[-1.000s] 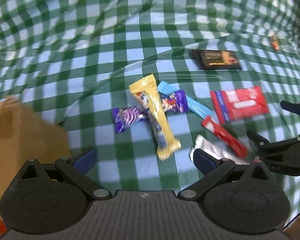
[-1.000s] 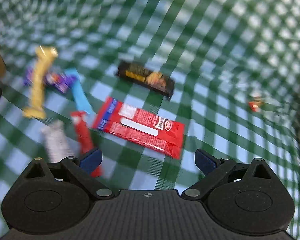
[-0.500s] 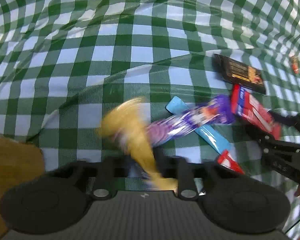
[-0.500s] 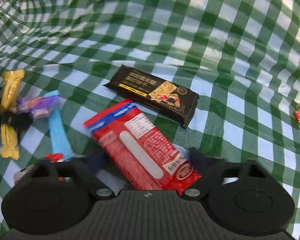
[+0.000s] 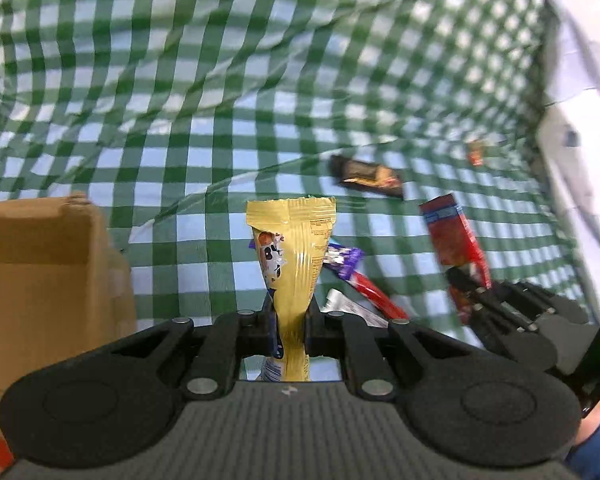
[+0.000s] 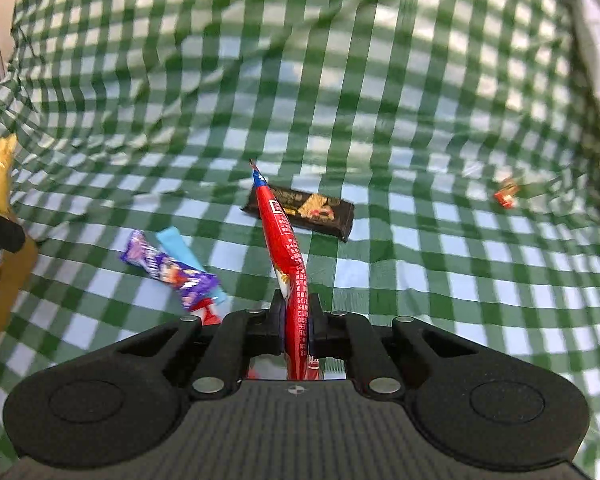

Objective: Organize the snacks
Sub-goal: 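Carry the yellow bar and red stick over the box with both tools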

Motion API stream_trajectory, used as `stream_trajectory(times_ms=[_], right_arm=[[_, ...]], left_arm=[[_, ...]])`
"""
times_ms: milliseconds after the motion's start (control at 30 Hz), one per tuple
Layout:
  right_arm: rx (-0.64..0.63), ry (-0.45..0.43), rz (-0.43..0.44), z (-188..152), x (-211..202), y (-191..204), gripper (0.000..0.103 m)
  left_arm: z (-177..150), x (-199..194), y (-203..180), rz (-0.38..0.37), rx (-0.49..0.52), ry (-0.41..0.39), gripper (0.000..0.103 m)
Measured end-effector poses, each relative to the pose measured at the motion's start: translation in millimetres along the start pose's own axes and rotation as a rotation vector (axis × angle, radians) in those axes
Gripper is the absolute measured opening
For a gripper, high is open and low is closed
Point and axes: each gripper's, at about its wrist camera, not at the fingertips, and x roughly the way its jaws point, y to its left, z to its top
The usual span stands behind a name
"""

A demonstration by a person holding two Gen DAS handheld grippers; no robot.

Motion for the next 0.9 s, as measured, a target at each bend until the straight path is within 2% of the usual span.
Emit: stream_trajectory(times_ms=[100, 200, 333, 433, 533, 733, 900], right_arm=[[0.027, -0.049, 0.011, -5.4, -47.6, 21.7, 0.01], [0.083, -0.094, 0.049, -14.2, -100.8, 47.6, 0.01], [0.126, -0.124, 0.144, -34.7, -166.5, 98.4, 0.01], [0.13, -0.116, 0.221, -45.8, -201.9, 142.6, 0.01], [0.102, -0.093, 0.297, -52.8, -235.4, 192.4, 0.01], [-0.014, -0.071, 0.388, -59.5, -282.9, 275.4, 0.01], [-0.084, -0.076, 0.415, -66.8, -308.8, 310.3, 0.01]], left_arm=[[-21.3, -49.6, 4.0, -0.019, 0.011, -0.038, 0.013], [-46.9, -95.7, 14.7, -0.008, 0.011, -0.072, 0.013], [-88.0, -152.7, 37.4, 0.051, 0.008, -0.107, 0.013], [-119.0, -191.9, 60.5, 0.1, -0.001, -0.127, 0.013], [-149.9, -224.7, 87.5, 0.137, -0.032, -0.141, 0.013], [-209.0, -275.1, 131.2, 0.168, -0.08, -0.179, 0.013], [-242.5, -298.0, 146.8, 0.176, -0.09, -0.216, 0.013]])
